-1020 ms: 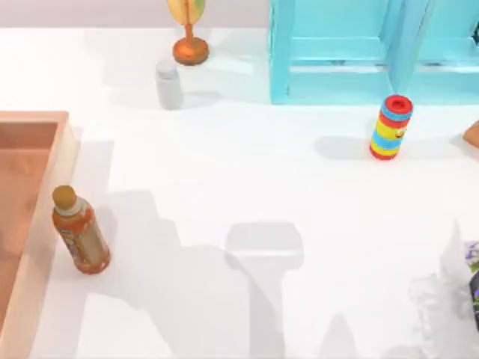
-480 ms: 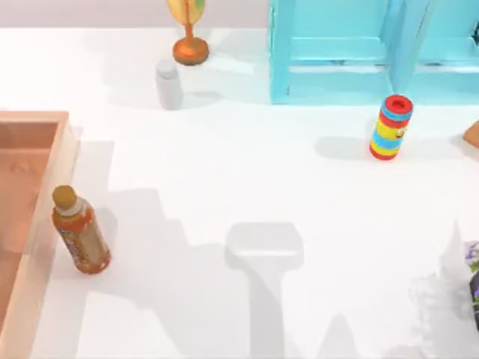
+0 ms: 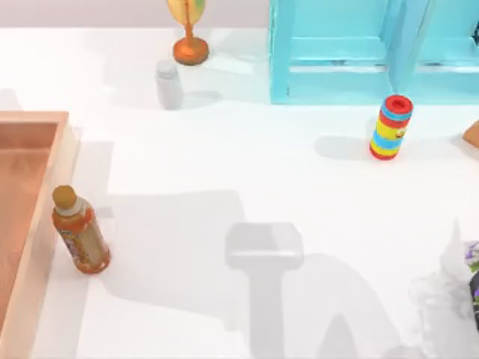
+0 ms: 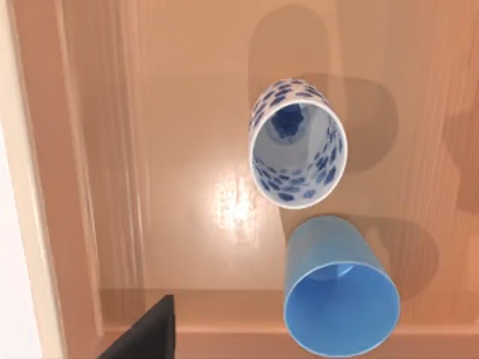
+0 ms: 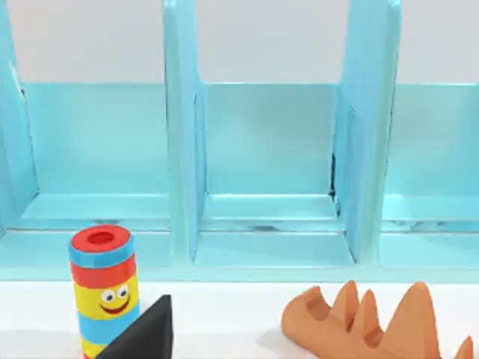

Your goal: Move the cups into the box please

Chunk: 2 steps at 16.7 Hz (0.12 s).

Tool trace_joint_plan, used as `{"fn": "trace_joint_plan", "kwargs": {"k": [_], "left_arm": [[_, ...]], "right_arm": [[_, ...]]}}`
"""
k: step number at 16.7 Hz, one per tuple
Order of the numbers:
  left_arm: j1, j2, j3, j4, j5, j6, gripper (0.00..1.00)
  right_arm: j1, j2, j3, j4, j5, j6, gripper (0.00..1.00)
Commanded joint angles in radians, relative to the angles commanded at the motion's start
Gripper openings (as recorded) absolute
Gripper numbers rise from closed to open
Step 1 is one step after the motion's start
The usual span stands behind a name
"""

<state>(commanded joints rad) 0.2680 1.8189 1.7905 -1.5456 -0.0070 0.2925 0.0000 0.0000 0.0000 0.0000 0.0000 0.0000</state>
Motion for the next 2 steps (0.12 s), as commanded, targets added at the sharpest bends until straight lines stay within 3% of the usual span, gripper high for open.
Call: {"fn": "trace_joint_plan", "kwargs": {"k": [2], "left_arm": [[-0.001,-0.001,0.017,-0.017,-0.001,0.0,1.0]], "right_arm": [[0.0,0.0,0.0,0.0,0.0,0.0,1.0]]}}
